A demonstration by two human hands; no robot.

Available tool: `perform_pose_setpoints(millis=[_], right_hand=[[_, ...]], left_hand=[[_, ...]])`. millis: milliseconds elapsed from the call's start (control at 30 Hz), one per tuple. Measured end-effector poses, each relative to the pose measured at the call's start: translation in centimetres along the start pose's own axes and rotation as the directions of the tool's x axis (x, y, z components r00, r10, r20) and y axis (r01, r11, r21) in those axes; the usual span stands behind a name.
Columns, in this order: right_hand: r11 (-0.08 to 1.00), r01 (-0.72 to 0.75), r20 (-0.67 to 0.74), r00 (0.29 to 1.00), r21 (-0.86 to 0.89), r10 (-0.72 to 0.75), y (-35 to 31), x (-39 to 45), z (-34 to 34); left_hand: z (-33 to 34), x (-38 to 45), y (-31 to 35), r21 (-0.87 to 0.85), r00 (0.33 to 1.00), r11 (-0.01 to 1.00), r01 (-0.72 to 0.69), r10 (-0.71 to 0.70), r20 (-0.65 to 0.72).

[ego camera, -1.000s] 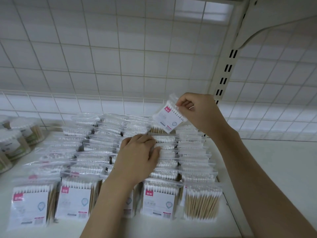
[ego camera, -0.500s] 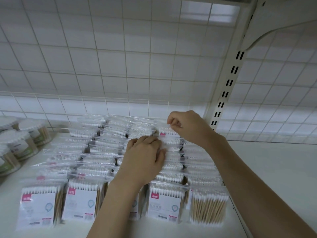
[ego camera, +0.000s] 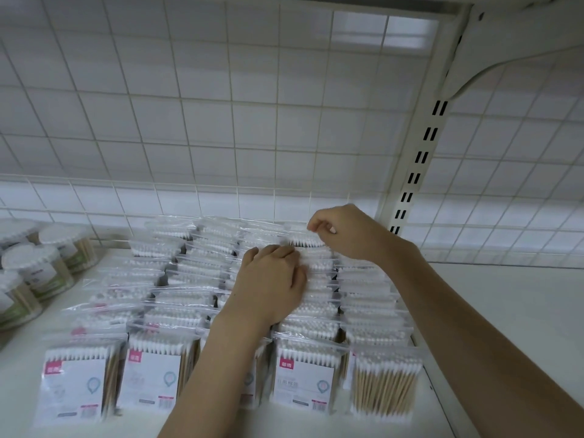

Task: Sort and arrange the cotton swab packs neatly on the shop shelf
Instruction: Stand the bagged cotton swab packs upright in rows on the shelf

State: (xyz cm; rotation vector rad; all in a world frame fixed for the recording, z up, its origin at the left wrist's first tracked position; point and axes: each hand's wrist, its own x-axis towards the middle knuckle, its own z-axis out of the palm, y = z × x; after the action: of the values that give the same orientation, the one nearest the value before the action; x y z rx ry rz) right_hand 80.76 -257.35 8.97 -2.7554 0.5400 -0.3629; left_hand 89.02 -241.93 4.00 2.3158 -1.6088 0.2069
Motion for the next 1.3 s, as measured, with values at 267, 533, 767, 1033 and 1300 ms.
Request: perform_pose_setpoints(millis=[267,533,767,1033,1300], right_hand=[[0.971,-0.104,0.016,0.994,-0.214,0.110,0.0,2.0,-0.6],[0.961,-0.120,0.102,0.983,-0.250,0.150,0.1,2.4,0.7],[0.986,-0.096,-0.022,0.995,-0.135,0.094,-0.2,1.9,-2.1],[0.994,-0.107,-0.223,0.969,0.012,0.107,-0.9,0.2,-5.8],[0.981,-0.131,-0.204,0.966,0.144,0.159,-0.6,-0.8,-6.5]], left_hand=[[0.0,-0.3,0.0,-0.025,1.000,1.000,0.009,-0.009,-0.002],[0.2,-0.3,0.0,-0.084,1.000,0.996,0.023,-0.023,-0.008],[0.2,-0.4,-0.2,-0.092,0.999,0.996,0.013,-0.016,-0.030],[0.0,-0.5,-0.2,-0.115,0.999,0.993,0.004,-0.010,-0.047],[0.1,-0.6,-0.2,-0.116,0.999,0.993,0.003,-0.008,-0.042]])
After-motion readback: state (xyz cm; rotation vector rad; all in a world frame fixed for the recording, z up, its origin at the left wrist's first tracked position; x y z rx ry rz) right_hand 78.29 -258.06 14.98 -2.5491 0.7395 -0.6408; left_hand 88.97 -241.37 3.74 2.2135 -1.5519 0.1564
